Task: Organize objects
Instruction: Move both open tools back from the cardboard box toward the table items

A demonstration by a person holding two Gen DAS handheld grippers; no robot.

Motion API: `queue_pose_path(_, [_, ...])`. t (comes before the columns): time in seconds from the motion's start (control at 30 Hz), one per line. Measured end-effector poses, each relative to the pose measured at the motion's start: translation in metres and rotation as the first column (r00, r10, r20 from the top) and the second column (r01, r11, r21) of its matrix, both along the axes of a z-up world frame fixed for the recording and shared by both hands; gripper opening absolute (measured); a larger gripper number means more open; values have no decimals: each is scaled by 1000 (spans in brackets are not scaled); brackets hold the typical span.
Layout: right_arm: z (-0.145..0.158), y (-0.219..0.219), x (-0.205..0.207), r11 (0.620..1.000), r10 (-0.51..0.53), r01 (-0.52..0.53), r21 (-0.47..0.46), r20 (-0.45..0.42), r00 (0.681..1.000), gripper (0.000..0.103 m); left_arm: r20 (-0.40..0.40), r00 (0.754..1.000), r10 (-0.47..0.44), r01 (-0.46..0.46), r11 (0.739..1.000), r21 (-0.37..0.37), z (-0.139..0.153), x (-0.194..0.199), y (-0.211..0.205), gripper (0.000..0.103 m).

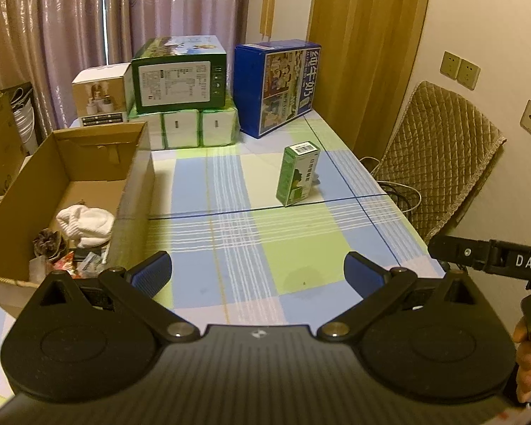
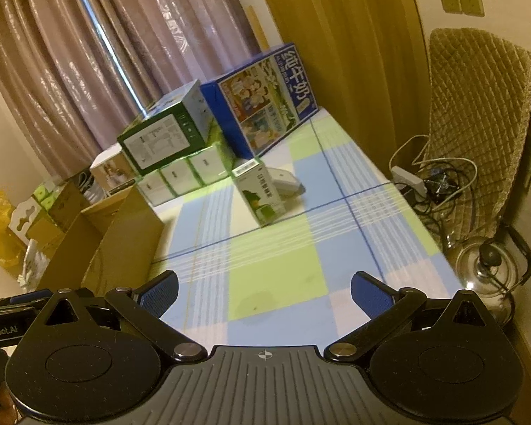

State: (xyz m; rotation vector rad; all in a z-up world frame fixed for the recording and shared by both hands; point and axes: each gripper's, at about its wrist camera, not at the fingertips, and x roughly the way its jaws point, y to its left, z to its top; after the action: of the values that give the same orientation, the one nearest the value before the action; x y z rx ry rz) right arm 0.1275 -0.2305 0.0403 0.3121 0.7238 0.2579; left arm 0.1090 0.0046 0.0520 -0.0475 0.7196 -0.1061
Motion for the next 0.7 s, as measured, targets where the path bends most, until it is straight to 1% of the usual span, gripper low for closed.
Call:
queue_pose_path(0.37, [-14,-19,33,998,-14,15,-67,8,1000,101,-4,1000,-6,6,1000,-11,-18,38,-26,102])
queue_pose_path(0.53, [-24,-25,60,993,-6,8,-114,20,1000,101,-1,1000,12,-12,999,-30,-33,65,-37,102])
queue_pose_path(0.7, [-41,-29,90,988,8,-2,-152,42,999,101,25,998,49,-49,999,-14,-54,96,-48,102])
